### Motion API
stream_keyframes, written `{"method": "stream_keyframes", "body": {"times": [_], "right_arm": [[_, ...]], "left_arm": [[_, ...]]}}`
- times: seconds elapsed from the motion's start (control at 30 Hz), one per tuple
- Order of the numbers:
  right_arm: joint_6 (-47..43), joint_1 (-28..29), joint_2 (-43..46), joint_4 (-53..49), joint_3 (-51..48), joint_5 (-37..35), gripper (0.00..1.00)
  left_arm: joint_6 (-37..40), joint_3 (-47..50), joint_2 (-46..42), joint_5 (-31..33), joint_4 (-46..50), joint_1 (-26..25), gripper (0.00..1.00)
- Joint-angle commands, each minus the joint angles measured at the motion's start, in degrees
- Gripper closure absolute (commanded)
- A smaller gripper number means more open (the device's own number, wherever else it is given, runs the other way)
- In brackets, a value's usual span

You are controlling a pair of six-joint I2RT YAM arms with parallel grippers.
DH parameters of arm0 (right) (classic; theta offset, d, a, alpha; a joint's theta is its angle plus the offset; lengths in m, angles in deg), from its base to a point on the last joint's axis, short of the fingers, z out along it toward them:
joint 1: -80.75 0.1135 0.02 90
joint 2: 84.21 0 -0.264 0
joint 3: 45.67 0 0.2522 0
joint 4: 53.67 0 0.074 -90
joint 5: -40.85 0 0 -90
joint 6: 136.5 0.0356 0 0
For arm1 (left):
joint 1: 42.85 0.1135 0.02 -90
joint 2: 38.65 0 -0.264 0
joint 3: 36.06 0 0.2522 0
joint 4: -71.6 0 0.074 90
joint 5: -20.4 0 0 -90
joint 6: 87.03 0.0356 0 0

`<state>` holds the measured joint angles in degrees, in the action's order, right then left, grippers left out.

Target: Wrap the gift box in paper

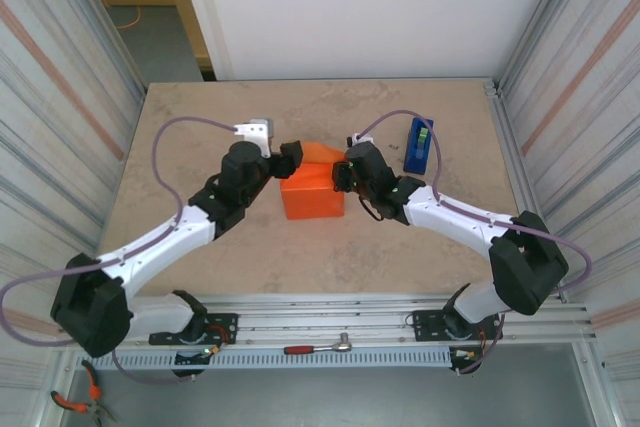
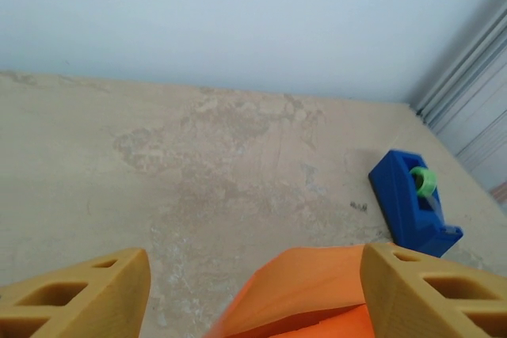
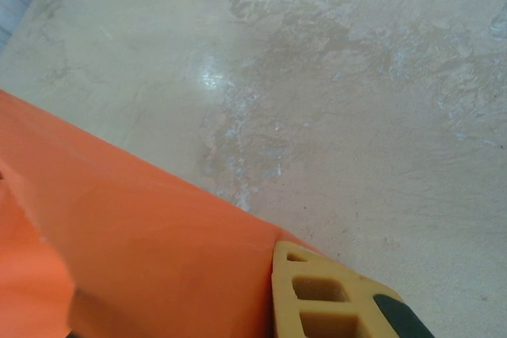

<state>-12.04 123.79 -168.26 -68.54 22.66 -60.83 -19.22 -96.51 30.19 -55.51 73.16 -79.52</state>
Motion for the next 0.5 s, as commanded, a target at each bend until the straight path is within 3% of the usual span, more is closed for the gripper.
{"method": "stream_keyframes", "body": {"times": [0.0, 0.2, 0.47], "right_arm": [[-0.4, 0.0, -1.8, -4.6, 0.5, 1.1, 1.00], [-0.2, 0.0, -2.0, -4.8, 0.6, 1.2, 1.00], [-0.4, 0.0, -2.3, -5.4, 1.5, 1.0, 1.00]], "left_arm": [[-0.9, 3.2, -4.3, -1.0, 1.1, 0.1, 0.28], [-3.5, 7.8, -6.0, -2.7, -0.1, -0.1, 0.27], [-2.9, 6.2, 1.1, -2.1, -3.0, -2.3, 0.27]]}}
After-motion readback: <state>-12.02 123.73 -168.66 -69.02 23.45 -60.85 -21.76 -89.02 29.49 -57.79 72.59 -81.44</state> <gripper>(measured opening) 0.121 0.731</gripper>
